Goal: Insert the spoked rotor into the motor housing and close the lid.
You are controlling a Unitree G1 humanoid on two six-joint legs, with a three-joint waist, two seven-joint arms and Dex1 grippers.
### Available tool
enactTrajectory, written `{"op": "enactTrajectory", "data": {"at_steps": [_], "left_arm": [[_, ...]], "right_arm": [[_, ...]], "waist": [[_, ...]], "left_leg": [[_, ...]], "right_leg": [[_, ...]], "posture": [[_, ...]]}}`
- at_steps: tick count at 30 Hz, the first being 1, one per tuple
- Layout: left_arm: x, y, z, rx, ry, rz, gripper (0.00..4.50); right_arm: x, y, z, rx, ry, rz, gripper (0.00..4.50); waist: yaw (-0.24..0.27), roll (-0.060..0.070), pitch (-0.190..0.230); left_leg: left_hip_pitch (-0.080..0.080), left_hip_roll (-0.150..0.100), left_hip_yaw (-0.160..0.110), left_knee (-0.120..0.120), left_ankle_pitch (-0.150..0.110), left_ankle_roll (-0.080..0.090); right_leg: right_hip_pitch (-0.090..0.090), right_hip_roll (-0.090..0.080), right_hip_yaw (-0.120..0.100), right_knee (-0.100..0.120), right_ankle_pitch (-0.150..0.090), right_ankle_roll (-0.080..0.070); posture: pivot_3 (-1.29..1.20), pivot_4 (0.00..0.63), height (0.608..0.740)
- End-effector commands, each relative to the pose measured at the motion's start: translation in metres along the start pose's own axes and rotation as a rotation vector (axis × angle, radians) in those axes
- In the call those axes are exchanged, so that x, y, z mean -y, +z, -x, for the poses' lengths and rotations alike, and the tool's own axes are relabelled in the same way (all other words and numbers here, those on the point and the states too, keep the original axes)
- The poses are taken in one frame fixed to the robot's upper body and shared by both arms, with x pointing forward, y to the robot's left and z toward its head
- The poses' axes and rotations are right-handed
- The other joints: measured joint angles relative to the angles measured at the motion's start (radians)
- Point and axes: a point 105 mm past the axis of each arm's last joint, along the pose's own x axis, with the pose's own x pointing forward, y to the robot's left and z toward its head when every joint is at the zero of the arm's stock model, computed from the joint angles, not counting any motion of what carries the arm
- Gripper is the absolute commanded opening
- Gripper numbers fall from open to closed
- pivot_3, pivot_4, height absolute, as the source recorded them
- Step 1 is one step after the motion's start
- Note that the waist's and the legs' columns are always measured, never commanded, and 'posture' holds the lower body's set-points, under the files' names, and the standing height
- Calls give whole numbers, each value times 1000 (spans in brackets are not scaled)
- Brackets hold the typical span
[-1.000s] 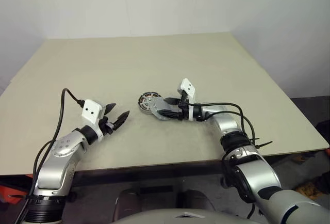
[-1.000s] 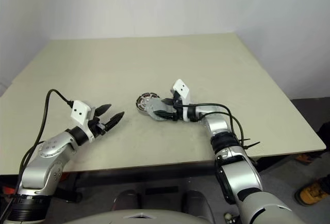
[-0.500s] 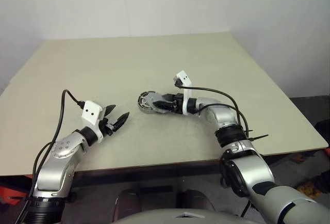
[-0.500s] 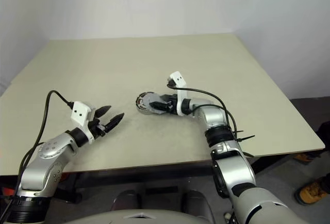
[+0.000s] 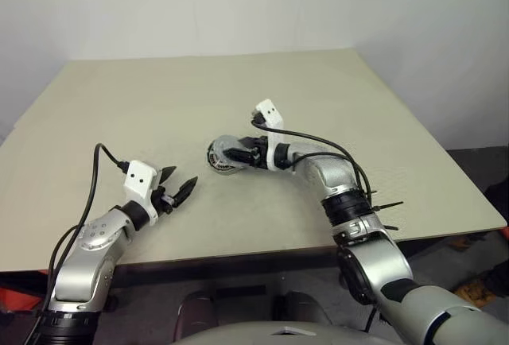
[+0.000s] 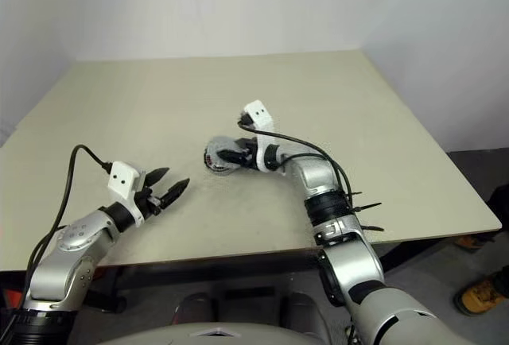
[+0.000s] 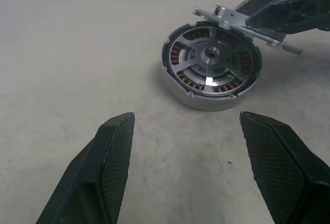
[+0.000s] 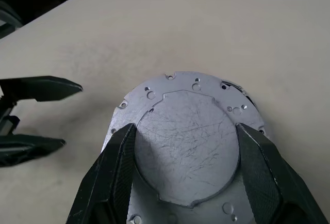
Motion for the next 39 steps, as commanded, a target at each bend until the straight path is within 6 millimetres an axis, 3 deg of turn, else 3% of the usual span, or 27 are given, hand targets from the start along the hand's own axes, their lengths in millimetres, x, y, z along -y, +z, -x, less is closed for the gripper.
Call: {"op": "enactTrajectory", "data": {"at_steps": [1, 7, 17, 23, 28, 35, 39], "left_arm": [[0, 15, 2, 46, 6, -36, 3456], [0, 16, 2, 48, 10, -37, 3456], [-1, 16, 2, 47, 14, -36, 3456], [-1, 16, 2, 48, 16, -39, 3456], [-2, 16, 2, 50, 18, -40, 3456], [-3, 15, 1, 50, 18, -37, 3456], [-2, 14, 1, 51, 16, -35, 3456]], "right_arm": [[-13, 14, -10, 9, 16, 66, 2924], [1, -8, -24, -70, -77, 100, 2924], [12, -12, -37, -61, -161, 156, 2924], [10, -13, -41, -53, -124, 168, 2924], [3, -11, -42, -42, -76, 209, 4460], [-18, 6, -35, 59, 70, 180, 4460], [-27, 29, -27, 180, 125, 127, 4460]], "waist": [[0, 0, 0], [-2, 0, 0], [-19, 0, 0], [-21, 0, 0], [-22, 0, 0], [-21, 0, 0], [-24, 0, 0]], "left_leg": [[0, 0, 0, 0, 0, 0], [0, 0, 0, 0, 0, 0], [1, 0, 0, 0, 0, -1], [4, 0, 0, 0, 1, -2], [5, 0, 0, 0, 1, -2], [1, 0, 0, 0, 0, 0], [0, 0, 0, -1, 0, 0]], "right_leg": [[0, 0, 0, 0, 0, 0], [0, 0, 0, 0, 0, 0], [1, 0, 0, 0, 1, -2], [2, 0, 0, 2, 0, 0], [3, 0, 0, 3, 0, 0], [1, 0, 0, 1, 3, -6], [0, 0, 0, 0, 3, -6]], "posture": [[0, 0, 740], [0, 0, 740], [0, 0, 740], [0, 0, 740], [0, 0, 740], [0, 0, 740], [0, 0, 740]]}}
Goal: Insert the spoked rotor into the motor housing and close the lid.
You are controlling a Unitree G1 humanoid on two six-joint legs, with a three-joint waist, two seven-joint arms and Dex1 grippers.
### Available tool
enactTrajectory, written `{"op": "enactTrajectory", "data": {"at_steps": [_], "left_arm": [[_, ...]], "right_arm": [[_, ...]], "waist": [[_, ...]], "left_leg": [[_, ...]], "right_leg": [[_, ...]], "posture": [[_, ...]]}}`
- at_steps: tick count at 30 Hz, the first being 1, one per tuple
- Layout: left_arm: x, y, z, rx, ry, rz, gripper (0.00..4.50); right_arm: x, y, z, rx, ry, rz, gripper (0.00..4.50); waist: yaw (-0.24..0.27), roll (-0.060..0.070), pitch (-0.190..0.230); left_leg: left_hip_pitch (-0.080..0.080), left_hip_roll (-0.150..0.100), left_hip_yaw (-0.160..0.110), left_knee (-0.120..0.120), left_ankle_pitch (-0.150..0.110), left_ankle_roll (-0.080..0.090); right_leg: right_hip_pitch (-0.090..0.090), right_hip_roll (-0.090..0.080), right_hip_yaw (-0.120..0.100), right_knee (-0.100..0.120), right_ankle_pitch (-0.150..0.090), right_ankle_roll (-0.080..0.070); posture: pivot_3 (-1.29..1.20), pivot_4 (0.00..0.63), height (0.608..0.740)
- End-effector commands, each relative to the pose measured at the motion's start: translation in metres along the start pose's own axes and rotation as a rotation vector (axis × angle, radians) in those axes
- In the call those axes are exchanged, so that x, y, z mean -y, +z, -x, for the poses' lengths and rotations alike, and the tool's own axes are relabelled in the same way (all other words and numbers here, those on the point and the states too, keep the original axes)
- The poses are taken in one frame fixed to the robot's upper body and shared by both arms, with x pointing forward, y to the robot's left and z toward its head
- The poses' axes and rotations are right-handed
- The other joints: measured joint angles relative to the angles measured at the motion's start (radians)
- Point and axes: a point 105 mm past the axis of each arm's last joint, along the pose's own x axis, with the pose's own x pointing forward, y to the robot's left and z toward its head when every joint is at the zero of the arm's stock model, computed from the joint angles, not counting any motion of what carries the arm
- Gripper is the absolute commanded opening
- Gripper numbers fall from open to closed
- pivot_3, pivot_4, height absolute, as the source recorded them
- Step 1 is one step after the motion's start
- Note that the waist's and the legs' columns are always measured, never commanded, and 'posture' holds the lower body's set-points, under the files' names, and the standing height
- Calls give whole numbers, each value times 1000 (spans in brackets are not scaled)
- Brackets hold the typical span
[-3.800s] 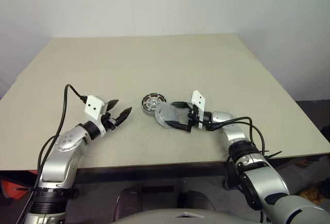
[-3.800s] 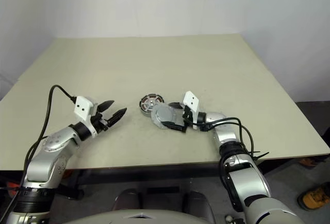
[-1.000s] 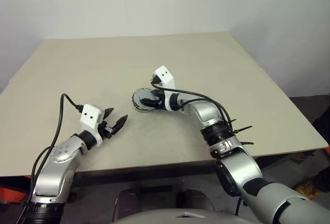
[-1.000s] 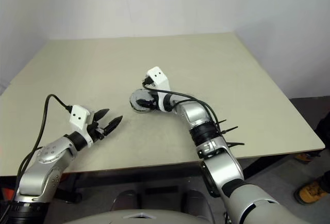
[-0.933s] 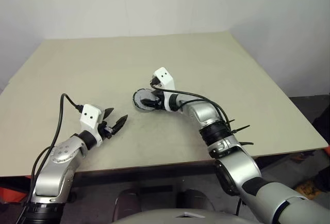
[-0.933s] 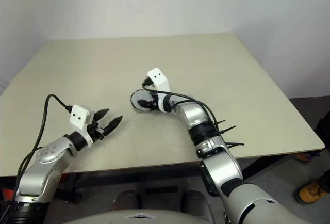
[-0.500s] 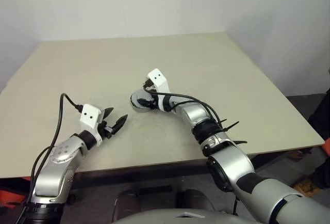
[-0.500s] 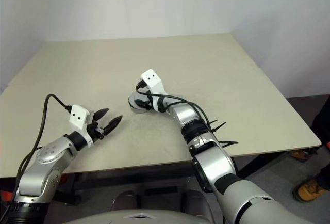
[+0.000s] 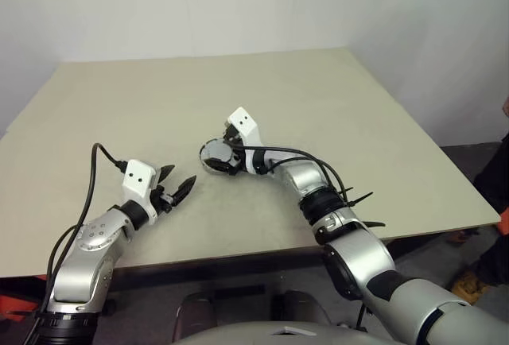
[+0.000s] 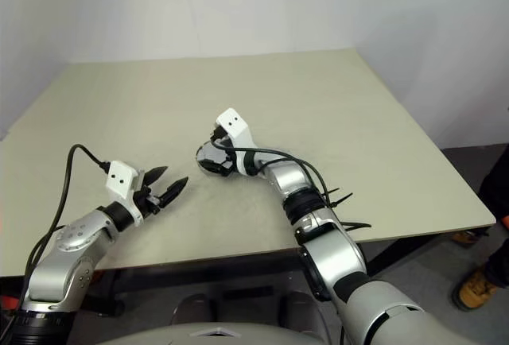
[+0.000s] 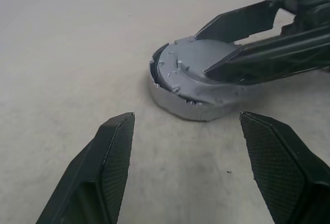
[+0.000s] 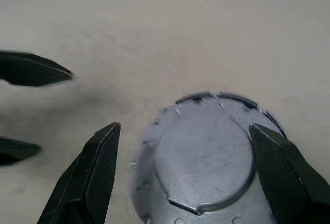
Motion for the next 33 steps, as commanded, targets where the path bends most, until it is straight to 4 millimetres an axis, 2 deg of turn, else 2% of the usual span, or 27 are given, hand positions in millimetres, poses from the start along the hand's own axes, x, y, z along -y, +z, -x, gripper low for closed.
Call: {"op": "enactTrajectory", "data": {"at_steps": [1, 4, 7, 10, 15, 18, 21, 26, 29, 33], "left_arm": [[-1, 12, -1, 45, 4, -30, 3456], [0, 13, -3, 49, 0, -29, 3456], [0, 13, -4, 52, -3, -30, 3456], [0, 14, -5, 53, -4, -31, 3456], [-2, 13, -5, 56, 1, -29, 3456], [-2, 13, -5, 57, 1, -28, 3456], [-2, 13, -6, 58, 0, -27, 3456], [-1, 13, -8, 61, -3, -27, 3456], [-1, 14, -8, 62, -4, -29, 3456], [-2, 14, -8, 62, -1, -32, 3456]], "right_arm": [[-11, 42, 4, 170, 60, -7, 4460], [-1, 47, 9, 193, 17, -5, 4460], [15, 41, 13, 163, -48, -4, 4460], [29, 36, 20, 133, -99, 52, 4460], [66, 38, 44, 100, -211, 193, 4460], [79, 33, 53, 46, -249, 277, 4460], [82, 23, 58, -19, -239, 359, 4460], [71, -2, 50, -89, -174, 376, 4460], [71, -6, 45, -91, -193, 367, 3873], [72, -7, 42, -92, -209, 363, 2502]], "waist": [[1, 0, 0], [4, 0, 0], [7, 0, 0], [7, 0, 0], [6, 0, 0], [6, 0, 0], [5, 0, 0], [3, 0, 0], [4, 0, 0], [6, 0, 0]], "left_leg": [[0, 0, 0, 0, 0, 0], [1, 0, 0, 0, 0, 0], [1, -1, 0, 0, 0, 0], [1, -1, 0, 1, 0, 0], [0, -1, 0, 1, 0, 0], [-1, -1, 0, 1, 0, 0], [-4, -1, 0, 1, 0, 0], [-4, -1, 0, 1, 0, 0], [-4, -1, 0, 2, 0, 0], [-4, -1, 0, 3, 0, 1]], "right_leg": [[0, 0, 0, 0, 0, 0], [1, 0, 0, 0, 0, 0], [1, -1, 0, 0, -2, 2], [1, -1, 0, 0, -2, 3], [0, -1, 0, 0, 0, 0], [0, -1, 0, 0, 0, 0], [0, -1, 0, 0, 0, 0], [0, 0, 0, 0, 0, 0], [0, 0, 0, 0, 0, 0], [0, -1, 0, 0, 0, 0]], "posture": [[0, 0, 740], [0, 0, 740], [0, 0, 740], [0, 0, 740], [0, 0, 740], [0, 0, 740], [0, 0, 740], [0, 0, 740], [0, 0, 740], [0, 0, 740]]}}
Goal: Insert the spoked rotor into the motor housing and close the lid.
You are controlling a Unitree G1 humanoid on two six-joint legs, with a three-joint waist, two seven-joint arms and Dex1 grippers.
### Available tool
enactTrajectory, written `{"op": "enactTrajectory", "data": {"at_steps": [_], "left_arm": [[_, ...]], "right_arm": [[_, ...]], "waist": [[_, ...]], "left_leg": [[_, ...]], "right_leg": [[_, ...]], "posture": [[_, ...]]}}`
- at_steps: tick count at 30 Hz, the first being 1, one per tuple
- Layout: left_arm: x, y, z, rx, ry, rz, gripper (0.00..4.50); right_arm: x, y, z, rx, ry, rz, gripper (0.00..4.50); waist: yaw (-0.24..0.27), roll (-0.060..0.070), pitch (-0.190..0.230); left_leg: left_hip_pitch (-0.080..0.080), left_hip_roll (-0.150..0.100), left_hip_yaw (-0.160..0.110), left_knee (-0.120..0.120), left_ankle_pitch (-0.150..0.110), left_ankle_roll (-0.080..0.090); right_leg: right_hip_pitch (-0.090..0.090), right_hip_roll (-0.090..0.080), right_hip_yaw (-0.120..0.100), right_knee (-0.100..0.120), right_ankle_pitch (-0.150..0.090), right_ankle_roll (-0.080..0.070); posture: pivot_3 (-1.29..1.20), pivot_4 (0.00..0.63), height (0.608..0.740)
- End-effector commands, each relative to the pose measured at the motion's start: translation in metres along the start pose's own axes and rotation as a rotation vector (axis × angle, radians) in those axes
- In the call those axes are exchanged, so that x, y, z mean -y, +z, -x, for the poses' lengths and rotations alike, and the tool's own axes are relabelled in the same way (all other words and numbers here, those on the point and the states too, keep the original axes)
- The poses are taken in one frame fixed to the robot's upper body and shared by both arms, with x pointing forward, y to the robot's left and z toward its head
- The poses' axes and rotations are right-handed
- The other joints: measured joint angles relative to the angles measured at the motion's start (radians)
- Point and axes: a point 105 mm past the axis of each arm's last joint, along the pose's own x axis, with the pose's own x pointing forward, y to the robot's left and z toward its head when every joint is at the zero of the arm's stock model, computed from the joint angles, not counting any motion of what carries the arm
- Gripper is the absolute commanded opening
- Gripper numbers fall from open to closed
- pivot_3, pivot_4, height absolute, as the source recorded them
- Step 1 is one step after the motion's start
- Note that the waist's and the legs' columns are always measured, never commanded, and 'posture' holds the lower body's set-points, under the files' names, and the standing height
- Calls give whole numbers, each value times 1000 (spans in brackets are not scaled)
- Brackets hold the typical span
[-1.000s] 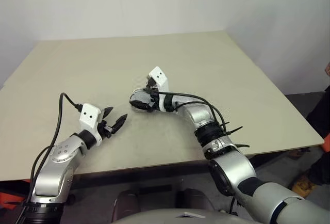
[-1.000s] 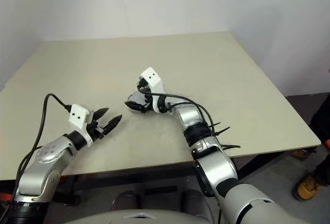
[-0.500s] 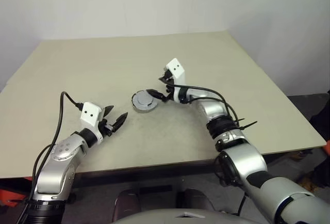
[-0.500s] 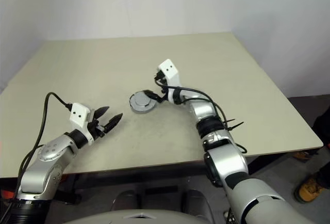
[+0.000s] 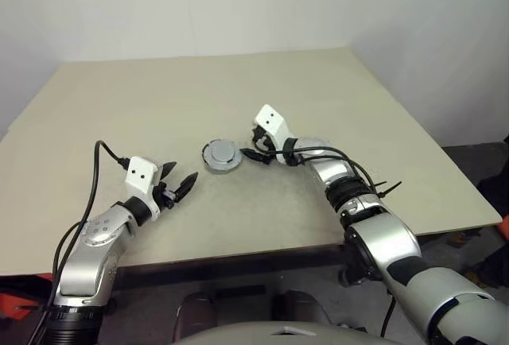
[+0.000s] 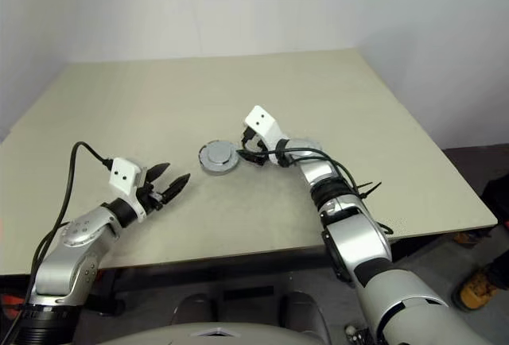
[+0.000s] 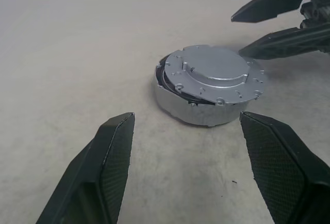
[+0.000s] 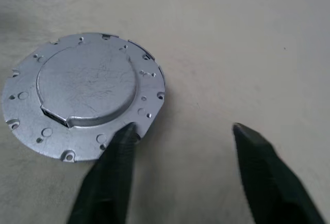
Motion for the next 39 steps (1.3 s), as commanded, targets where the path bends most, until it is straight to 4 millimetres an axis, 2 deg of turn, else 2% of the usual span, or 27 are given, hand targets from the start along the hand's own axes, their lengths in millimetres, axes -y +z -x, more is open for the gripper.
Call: {"op": "enactTrajectory", "data": {"at_steps": [1, 6, 9, 12, 17, 20, 24, 39], "left_arm": [[-2, 13, -1, 46, 0, -37, 3456], [-3, 13, 0, 45, 4, -39, 3456], [-3, 13, 0, 43, 4, -41, 3456], [-3, 13, 0, 42, 3, -41, 3456], [-4, 14, -1, 44, 2, -42, 3456], [-4, 14, -1, 45, 3, -43, 3456], [-4, 12, 2, 43, 8, -44, 3456], [-6, 12, 3, 41, 17, -51, 3456]], "right_arm": [[6, 12, -2, 28, -33, 33, 2502], [11, 14, -1, 40, -49, 10, 2502], [9, 30, -2, 119, -20, -44, 2502], [-4, 50, -3, 210, 72, -105, 2502], [-27, 53, -10, 215, 179, -142, 2502], [-38, 50, -14, 205, 222, -148, 3113], [-44, 49, -20, 194, 215, -110, 4440], [-45, 34, -29, 145, 170, -103, 4480]], "waist": [[0, 0, 0], [-1, 0, 0], [-1, 0, 0], [-3, 0, 0], [-1, 0, 0], [0, 0, 0], [0, 0, 0], [-1, 0, 0]], "left_leg": [[0, 0, 0, 0, 0, 0], [0, 0, 0, 0, 0, 0], [0, 0, 0, 0, 0, 0], [0, 0, 0, 0, 0, 0], [0, 1, 0, 0, 0, 0], [0, 1, 0, 0, 0, 0], [1, 1, 0, 0, 0, 0], [1, 1, 0, 0, 0, 0]], "right_leg": [[0, 0, 0, 0, 0, 0], [0, 0, 0, 1, 0, 0], [0, 0, 0, 1, 0, 0], [-1, 0, 0, 1, 0, 0], [0, 0, 0, 1, 0, -1], [0, 0, 0, 1, 0, 0], [0, 0, 0, 1, 0, 0], [0, 0, 0, 1, 0, -1]], "posture": [[0, 0, 740], [0, 0, 740], [0, 0, 740], [0, 0, 740], [0, 0, 740], [0, 0, 740], [0, 0, 740], [0, 0, 740]]}}
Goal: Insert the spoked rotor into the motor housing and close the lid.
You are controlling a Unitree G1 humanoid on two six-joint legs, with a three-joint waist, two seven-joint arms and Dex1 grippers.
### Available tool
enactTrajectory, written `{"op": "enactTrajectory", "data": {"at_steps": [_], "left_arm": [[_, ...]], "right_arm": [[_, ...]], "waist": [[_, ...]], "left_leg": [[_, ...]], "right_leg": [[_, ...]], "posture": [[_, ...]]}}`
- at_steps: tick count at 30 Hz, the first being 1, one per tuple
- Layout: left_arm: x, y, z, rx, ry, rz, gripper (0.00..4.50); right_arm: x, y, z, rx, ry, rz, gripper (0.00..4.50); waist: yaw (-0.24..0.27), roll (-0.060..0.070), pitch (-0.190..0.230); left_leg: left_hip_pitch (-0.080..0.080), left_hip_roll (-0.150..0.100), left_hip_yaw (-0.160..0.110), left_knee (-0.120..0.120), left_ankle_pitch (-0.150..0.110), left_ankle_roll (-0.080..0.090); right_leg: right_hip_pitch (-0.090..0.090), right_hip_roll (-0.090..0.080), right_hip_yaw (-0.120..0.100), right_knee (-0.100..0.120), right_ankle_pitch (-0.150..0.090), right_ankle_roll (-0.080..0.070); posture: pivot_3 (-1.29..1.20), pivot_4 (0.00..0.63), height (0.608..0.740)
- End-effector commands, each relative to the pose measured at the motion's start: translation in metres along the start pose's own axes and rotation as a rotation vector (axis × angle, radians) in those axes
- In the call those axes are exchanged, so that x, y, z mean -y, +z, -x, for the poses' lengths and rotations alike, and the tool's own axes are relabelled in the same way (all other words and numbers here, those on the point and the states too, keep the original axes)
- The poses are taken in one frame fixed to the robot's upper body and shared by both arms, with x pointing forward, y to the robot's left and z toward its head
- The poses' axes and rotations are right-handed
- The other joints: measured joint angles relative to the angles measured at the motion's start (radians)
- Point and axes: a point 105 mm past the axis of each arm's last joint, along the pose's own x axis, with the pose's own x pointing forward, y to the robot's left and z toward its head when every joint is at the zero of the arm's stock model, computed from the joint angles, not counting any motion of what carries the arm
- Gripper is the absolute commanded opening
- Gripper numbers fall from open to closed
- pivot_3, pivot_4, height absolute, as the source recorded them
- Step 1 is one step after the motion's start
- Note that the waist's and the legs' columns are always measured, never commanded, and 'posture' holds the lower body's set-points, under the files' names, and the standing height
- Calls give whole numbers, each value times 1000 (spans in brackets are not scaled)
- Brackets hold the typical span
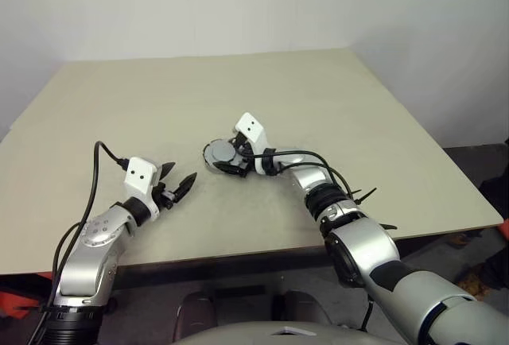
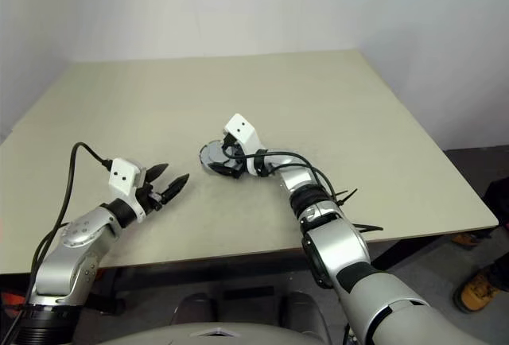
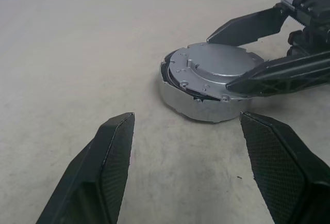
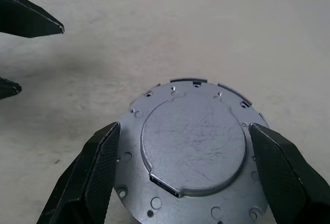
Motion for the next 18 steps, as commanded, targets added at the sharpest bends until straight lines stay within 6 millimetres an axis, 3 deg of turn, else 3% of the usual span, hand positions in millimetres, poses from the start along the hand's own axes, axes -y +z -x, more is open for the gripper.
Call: {"op": "enactTrajectory", "data": {"at_steps": [1, 5, 8, 11, 18], "left_arm": [[-3, 14, 3, 45, 10, -45, 3456], [-3, 14, 3, 45, 9, -46, 3456], [-4, 14, 2, 46, 8, -46, 3456], [-3, 14, 2, 48, 8, -45, 3456], [-2, 17, 3, 62, 8, -38, 3456]], "right_arm": [[3, 19, -4, 42, -4, 48, 4480], [6, 17, -4, 36, -24, 19, 4480], [8, 18, -4, 36, -32, 10, 3912], [8, 19, -5, 33, -31, 6, 2931], [10, 24, -5, 38, -33, -49, 2931]], "waist": [[0, 0, 0], [0, 0, 0], [0, 0, 0], [0, 0, 0], [0, 0, 0]], "left_leg": [[0, 0, 0, 0, 0, 0], [0, 0, 0, 0, 0, 0], [0, 0, 0, 0, 0, 0], [0, 0, 0, 0, 0, 0], [0, 0, 0, 0, 0, 0]], "right_leg": [[0, 0, 0, 0, 0, 0], [0, 0, 0, 0, 0, 0], [0, 0, 0, 0, 0, 0], [0, 0, 0, 0, 0, 0], [0, 0, 0, 0, 0, 0]], "posture": [[0, 0, 740], [0, 0, 740], [0, 0, 740], [0, 0, 740], [0, 0, 740]]}}
